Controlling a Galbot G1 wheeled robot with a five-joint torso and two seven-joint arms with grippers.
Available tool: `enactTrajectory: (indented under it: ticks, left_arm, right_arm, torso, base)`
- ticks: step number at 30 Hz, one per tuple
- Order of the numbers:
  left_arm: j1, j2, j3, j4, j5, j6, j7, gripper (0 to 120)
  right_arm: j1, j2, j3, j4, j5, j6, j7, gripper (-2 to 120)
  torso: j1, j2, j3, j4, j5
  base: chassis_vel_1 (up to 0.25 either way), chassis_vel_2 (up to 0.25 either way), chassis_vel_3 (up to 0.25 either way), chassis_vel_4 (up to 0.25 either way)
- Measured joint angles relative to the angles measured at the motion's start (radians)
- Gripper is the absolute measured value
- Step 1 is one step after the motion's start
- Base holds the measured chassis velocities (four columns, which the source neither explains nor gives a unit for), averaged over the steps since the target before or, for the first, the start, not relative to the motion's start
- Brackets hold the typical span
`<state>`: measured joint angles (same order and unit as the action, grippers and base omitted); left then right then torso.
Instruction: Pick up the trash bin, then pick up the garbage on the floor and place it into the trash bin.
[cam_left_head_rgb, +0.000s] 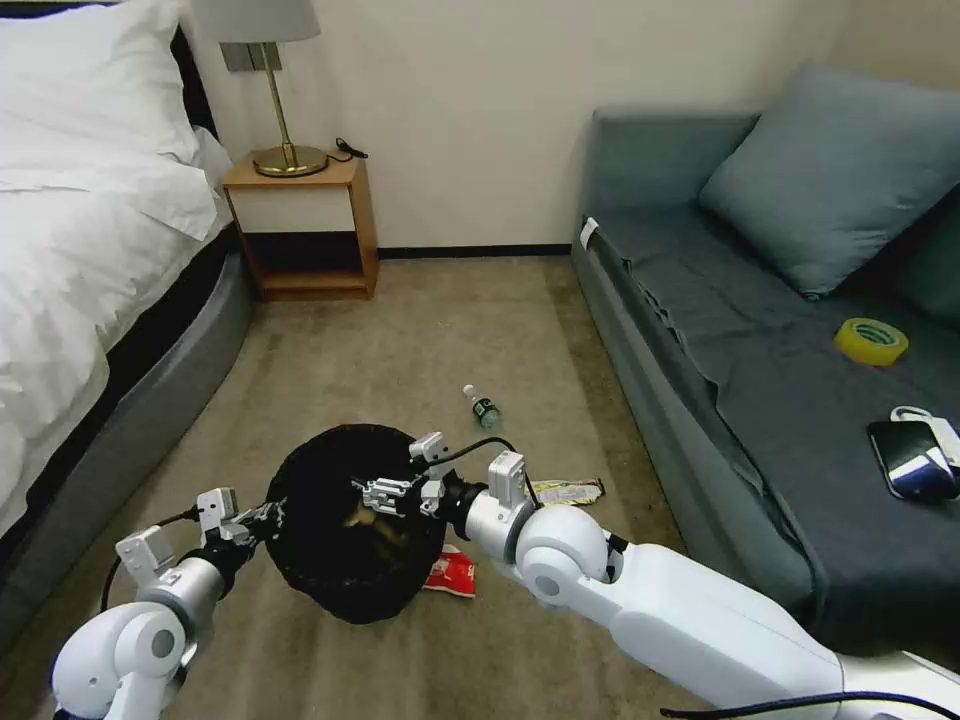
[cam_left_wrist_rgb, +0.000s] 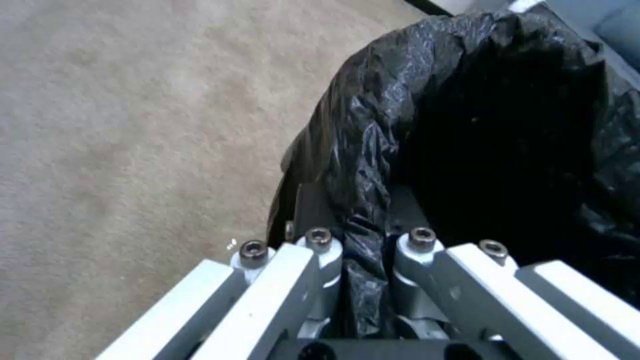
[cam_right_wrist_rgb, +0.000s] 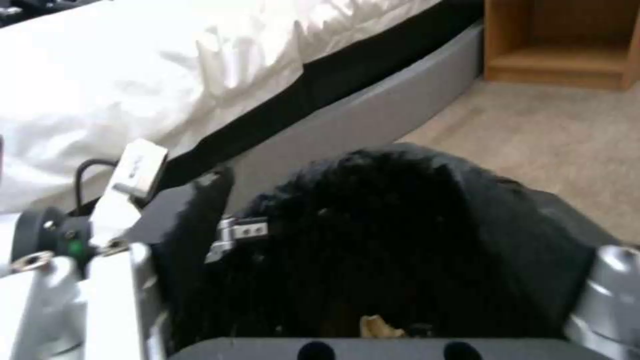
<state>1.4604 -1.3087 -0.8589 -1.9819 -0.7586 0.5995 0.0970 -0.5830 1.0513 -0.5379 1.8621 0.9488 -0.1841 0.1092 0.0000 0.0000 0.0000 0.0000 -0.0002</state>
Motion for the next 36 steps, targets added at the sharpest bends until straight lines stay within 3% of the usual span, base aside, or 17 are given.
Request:
enactTrajectory:
  ticks: [5, 15, 24, 28, 31, 34, 36]
  left_arm:
    - [-0.001, 0.000, -0.029, 0.001, 0.035, -0.029, -0.027, 4]
    - [0.001, 0.003, -0.093, 0.022, 0.079, -0.039, -0.058, 4]
    - [-0.008, 0.002, -0.133, 0.044, 0.083, -0.056, -0.058, 4]
    - [-0.012, 0.003, -0.150, 0.052, 0.089, -0.058, -0.055, 4]
    - [-0.012, 0.007, -0.178, 0.057, 0.090, -0.058, -0.042, 4]
    - [-0.011, 0.010, -0.190, 0.061, 0.090, -0.059, -0.036, 4]
    - [-0.008, 0.012, -0.210, 0.068, 0.088, -0.060, -0.028, 4]
  right_arm:
    - [0.010, 0.019, 0.060, -0.040, -0.016, 0.005, -0.002, 99]
    - [0.009, -0.002, 0.121, -0.147, -0.084, 0.006, -0.044, 100]
    - [0.052, -0.031, 0.015, -0.312, -0.122, -0.193, -0.192, 100]
    - [0.117, 0.011, -0.061, -0.386, -0.103, -0.297, -0.261, 100]
    - [0.185, 0.118, -0.126, -0.491, -0.083, -0.367, -0.302, 100]
    - [0.216, 0.169, -0.153, -0.555, -0.070, -0.384, -0.326, 100]
    - [0.257, 0.233, -0.191, -0.682, -0.094, -0.393, -0.375, 100]
  torso:
    - [0.000, 0.000, 0.000, 0.0000, 0.0001]
    - [0.000, 0.000, 0.000, 0.0000, 0.0002]
    - [0.000, 0.000, 0.000, -0.0003, 0.0002]
    - [0.000, 0.000, 0.000, -0.0001, 0.0000]
    - [0.000, 0.000, 0.000, 0.0001, -0.0001]
    - [0.000, 0.000, 0.000, 0.0007, 0.0002]
    - [0.000, 0.000, 0.000, 0.0006, 0.0000]
  base:
    - [0.000, 0.000, 0.000, 0.000]
    - [0.000, 0.000, 0.000, 0.000]
    - [0.000, 0.000, 0.000, 0.000]
    - [0.000, 0.000, 0.000, 0.000]
    - [0.000, 0.000, 0.000, 0.000]
    - [0.000, 0.000, 0.000, 0.000]
    - [0.000, 0.000, 0.000, 0.000]
